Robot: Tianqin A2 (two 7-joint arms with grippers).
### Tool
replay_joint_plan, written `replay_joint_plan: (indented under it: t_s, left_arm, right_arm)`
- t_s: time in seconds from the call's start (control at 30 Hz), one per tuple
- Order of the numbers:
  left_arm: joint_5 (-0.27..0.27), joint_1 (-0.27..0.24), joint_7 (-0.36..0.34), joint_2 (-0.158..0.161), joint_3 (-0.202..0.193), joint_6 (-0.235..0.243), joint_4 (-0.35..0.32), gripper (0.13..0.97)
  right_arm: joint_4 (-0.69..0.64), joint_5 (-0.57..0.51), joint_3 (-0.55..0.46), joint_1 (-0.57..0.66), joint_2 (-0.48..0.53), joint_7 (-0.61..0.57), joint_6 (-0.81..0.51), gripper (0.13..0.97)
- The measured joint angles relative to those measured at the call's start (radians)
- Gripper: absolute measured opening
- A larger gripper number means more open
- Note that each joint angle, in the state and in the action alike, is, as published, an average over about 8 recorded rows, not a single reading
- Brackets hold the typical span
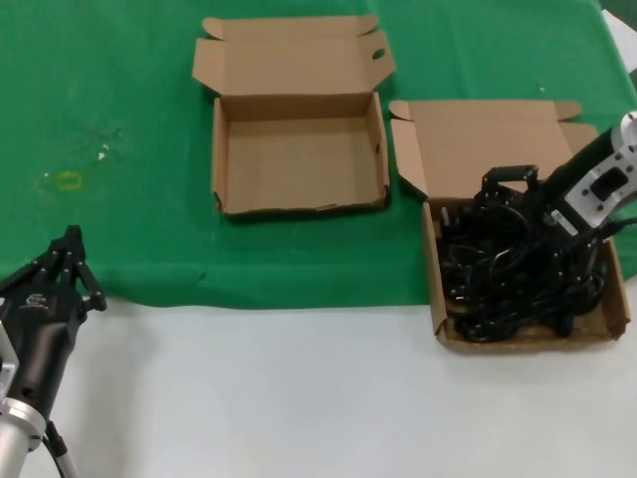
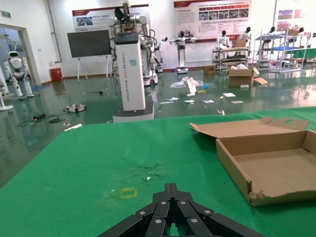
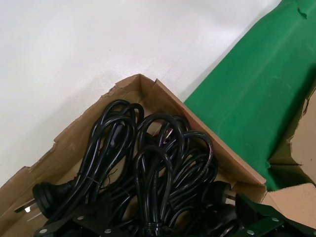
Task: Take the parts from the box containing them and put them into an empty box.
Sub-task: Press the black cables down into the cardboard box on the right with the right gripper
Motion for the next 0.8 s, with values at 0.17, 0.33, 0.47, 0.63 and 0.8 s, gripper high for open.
replay_joint_plan:
  t_s: [0.17, 0.33, 0.47, 0.63, 0.8]
  left_arm:
    - [0.000, 0.000, 0.000, 0.000, 0.000, 0.000, 0.000, 0.144]
    - [0.000, 0.000, 0.000, 0.000, 0.000, 0.000, 0.000, 0.144]
    - [0.000, 0.000, 0.000, 0.000, 0.000, 0.000, 0.000, 0.144]
    - [0.000, 0.000, 0.000, 0.000, 0.000, 0.000, 0.000, 0.144]
    - [0.000, 0.000, 0.000, 0.000, 0.000, 0.000, 0.000, 0.144]
  right_arm:
    - [-0.044, -0.006, 0.006, 0.010, -0.021, -0.023, 0.010, 0.874]
    - [-0.069, -0.012, 0.011, 0.013, -0.031, -0.034, 0.014, 0.793]
    - [-0.079, -0.018, 0.012, 0.014, -0.033, -0.039, 0.015, 0.777]
    - [-0.082, -0.023, 0.016, 0.015, -0.032, -0.037, 0.016, 0.677]
    - [-0.071, -0.028, 0.018, 0.013, -0.029, -0.027, 0.015, 0.576]
